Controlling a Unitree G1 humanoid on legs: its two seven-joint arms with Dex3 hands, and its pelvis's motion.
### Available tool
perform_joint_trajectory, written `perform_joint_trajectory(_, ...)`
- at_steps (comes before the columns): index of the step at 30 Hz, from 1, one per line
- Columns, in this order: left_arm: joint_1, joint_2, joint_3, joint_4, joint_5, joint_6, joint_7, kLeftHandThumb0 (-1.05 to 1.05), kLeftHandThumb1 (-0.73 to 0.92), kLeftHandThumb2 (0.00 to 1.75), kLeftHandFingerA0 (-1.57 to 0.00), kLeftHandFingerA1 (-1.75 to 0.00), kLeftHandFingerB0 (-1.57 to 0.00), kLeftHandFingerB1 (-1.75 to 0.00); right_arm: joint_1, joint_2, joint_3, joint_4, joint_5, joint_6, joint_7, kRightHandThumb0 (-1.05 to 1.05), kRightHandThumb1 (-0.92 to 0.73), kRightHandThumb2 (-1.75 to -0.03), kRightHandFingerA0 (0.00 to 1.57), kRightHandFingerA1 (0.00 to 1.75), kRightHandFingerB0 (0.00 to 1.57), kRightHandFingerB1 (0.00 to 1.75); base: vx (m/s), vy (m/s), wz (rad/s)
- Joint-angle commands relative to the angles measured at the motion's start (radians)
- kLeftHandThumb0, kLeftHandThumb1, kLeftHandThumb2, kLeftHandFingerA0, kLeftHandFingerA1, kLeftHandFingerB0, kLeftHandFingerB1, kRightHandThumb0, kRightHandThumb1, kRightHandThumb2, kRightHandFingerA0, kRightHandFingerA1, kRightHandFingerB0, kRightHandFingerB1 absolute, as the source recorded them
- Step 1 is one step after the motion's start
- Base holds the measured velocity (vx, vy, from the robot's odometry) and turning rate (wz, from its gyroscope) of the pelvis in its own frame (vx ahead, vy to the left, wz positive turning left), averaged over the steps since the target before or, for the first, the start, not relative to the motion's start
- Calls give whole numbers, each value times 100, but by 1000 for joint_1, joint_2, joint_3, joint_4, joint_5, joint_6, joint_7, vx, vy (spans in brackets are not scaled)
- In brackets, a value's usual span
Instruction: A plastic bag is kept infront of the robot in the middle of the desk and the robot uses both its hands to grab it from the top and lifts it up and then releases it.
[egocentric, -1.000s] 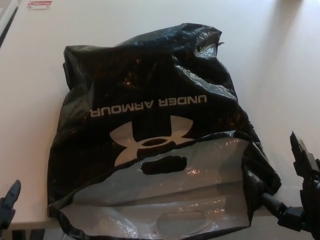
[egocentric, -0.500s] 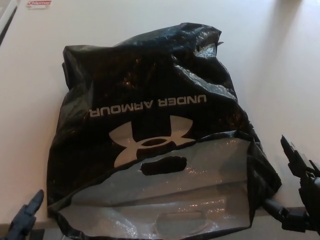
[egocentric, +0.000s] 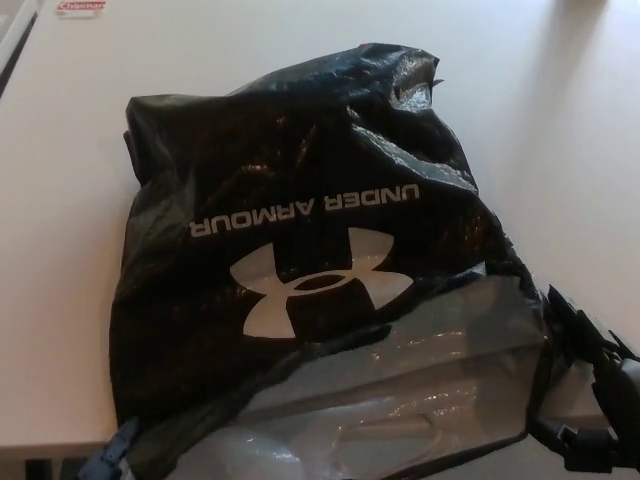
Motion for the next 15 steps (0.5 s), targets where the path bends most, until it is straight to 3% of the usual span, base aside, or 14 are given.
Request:
perform_joint_trajectory(1, -29, 4, -10, 9, 36, 6, 19, -35, 48, 53, -54, -175, 0, 0, 13, -7, 18, 3, -13, 14, 51, -66, -43, -78, 19, 46, 0, 14, 0, 0, 0)
perform_joint_trajectory(15, -265, 14, 35, 206, 71, 2, 112, -33, 51, 52, -46, -175, 0, 0, 40, 15, 81, 56, -45, -11, 20, -68, -44, -79, 19, 46, 0, 16, 0, 0, 0)
